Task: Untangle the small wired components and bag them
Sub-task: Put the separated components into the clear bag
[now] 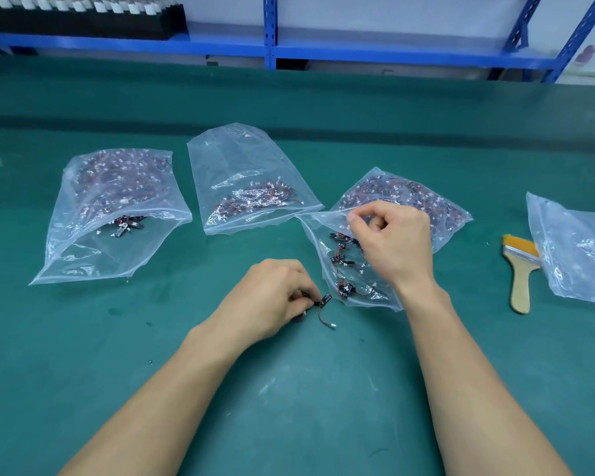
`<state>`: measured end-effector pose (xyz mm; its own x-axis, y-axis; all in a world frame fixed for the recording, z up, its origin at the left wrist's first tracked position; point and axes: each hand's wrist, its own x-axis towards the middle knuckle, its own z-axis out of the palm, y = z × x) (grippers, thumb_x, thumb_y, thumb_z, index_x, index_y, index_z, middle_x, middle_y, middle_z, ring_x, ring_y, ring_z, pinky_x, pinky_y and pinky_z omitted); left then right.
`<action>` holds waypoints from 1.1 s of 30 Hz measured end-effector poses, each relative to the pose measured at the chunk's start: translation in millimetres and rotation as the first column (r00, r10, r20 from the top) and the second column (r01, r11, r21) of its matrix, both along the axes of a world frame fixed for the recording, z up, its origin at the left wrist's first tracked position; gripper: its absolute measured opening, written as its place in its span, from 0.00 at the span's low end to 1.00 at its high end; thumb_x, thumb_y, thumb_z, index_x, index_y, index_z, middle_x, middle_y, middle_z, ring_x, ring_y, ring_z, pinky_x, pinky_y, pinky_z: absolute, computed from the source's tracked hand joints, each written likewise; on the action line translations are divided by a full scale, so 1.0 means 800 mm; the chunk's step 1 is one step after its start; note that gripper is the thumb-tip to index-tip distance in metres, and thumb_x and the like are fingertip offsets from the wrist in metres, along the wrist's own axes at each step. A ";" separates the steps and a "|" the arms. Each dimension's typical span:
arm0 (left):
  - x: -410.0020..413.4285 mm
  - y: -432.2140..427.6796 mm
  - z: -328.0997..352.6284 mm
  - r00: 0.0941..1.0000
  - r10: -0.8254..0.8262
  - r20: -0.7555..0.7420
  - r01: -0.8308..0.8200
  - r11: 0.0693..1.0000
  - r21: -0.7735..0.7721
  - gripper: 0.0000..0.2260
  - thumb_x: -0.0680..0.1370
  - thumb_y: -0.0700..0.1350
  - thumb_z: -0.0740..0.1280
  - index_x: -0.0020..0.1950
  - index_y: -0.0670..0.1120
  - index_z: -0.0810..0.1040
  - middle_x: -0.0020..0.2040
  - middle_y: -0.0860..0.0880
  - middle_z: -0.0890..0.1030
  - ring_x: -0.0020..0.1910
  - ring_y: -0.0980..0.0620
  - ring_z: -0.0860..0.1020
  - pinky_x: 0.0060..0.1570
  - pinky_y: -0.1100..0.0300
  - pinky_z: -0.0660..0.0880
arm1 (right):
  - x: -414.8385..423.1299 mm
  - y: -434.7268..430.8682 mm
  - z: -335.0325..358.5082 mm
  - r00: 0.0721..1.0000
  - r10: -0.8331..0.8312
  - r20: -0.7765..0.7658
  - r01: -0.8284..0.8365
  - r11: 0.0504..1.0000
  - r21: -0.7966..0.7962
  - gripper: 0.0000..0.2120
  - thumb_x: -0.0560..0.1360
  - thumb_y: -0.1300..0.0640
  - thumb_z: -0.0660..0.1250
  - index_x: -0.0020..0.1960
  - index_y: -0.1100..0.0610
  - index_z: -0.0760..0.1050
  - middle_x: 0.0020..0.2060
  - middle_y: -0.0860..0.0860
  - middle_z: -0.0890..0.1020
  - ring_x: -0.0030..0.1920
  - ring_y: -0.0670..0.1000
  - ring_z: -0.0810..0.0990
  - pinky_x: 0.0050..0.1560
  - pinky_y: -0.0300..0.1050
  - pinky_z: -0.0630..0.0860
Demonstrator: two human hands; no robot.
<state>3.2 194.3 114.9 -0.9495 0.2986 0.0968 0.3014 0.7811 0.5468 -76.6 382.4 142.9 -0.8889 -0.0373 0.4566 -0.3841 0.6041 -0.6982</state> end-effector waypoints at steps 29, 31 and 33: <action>-0.012 0.011 -0.001 1.000 -0.030 0.004 0.030 0.990 -0.141 0.15 0.71 0.65 0.72 0.48 0.56 0.81 0.38 0.60 0.77 0.39 0.59 0.73 0.43 0.57 0.75 | -0.004 0.001 -0.008 0.999 0.002 -0.041 -0.001 1.000 0.025 0.08 0.73 0.54 0.72 0.37 0.44 0.81 0.22 0.43 0.71 0.26 0.46 0.70 0.37 0.40 0.73; -0.013 0.010 0.000 0.997 -0.081 0.009 0.081 0.991 -0.104 0.09 0.75 0.59 0.72 0.46 0.55 0.81 0.38 0.59 0.77 0.39 0.59 0.73 0.45 0.55 0.75 | -0.004 0.001 -0.009 0.999 0.002 -0.040 -0.001 1.000 0.022 0.08 0.73 0.54 0.72 0.37 0.44 0.81 0.22 0.43 0.71 0.26 0.46 0.70 0.37 0.39 0.73; -0.012 0.008 -0.001 0.994 -0.111 0.023 0.113 0.989 -0.098 0.08 0.76 0.58 0.71 0.45 0.55 0.81 0.39 0.59 0.78 0.39 0.60 0.73 0.45 0.55 0.75 | -0.004 0.000 -0.010 0.999 0.001 -0.039 0.000 1.000 0.023 0.07 0.73 0.54 0.72 0.37 0.45 0.82 0.22 0.43 0.72 0.26 0.46 0.70 0.37 0.39 0.73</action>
